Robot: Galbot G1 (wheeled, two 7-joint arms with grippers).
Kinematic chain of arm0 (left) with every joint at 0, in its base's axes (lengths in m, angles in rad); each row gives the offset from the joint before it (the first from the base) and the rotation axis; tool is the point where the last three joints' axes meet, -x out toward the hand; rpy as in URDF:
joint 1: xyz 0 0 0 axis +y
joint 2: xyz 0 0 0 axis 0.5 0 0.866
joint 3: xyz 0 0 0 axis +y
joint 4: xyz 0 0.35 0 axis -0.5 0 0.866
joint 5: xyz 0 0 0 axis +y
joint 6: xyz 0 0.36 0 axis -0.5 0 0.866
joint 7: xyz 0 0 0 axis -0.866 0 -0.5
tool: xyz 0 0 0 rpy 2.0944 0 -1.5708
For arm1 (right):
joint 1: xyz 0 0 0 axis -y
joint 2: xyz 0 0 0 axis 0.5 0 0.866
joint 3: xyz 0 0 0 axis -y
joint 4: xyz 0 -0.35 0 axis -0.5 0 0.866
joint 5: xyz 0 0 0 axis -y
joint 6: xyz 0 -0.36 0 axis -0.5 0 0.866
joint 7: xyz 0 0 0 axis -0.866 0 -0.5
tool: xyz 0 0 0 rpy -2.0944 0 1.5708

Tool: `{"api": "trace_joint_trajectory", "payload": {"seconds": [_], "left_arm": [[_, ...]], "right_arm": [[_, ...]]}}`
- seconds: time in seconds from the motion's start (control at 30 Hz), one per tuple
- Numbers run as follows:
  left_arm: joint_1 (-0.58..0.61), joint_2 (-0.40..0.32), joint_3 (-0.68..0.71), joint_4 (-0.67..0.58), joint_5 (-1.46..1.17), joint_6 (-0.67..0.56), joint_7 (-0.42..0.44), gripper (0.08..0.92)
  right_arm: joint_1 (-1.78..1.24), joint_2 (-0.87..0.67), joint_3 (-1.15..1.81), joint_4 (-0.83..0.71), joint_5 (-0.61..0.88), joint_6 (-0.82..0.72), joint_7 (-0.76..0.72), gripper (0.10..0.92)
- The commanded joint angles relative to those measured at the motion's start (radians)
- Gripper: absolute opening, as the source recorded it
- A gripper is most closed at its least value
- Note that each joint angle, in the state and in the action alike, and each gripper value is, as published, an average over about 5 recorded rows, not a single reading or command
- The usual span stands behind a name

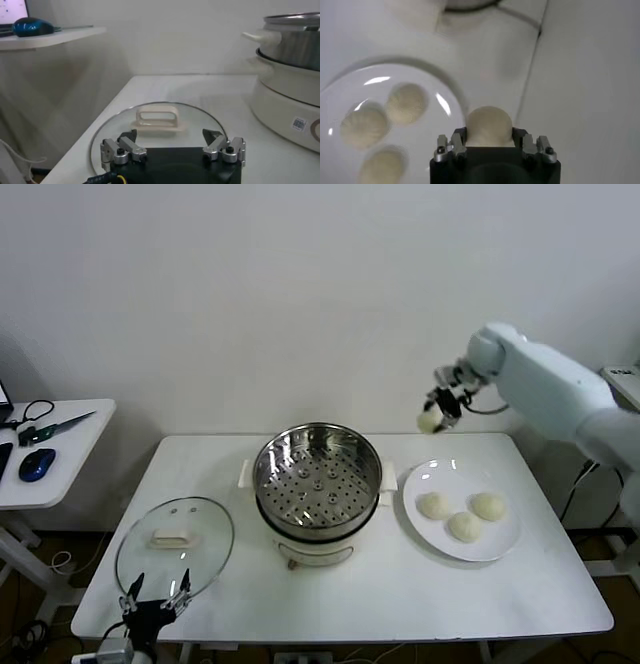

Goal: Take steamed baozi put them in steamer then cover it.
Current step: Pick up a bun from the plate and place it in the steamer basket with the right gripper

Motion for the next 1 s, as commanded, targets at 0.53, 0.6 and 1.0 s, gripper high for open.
{"api": "trace_joint_trajectory", "payload": {"seconds": [0.53,0.6,1.0], "left_arm": [[0.032,-0.004,0.004,-0.038,0.001,-0.012,-0.017,0.823],[0.031,-0.005,0.005,-0.038,0.001,-0.012,-0.017,0.823],[0.013,-0.004,0.008,-0.008,0.000,-0.019,-0.019,0.823]], "right_arm": [[-0.102,0.249,-0.065,0.105,-0.383,0.377,0.090,0.602],[-0.148,0.256,-0.030,0.048,-0.420,0.385,0.098,0.602],[-0.276,0.292,0.092,-0.116,-0.528,0.427,0.137,0.604]]}}
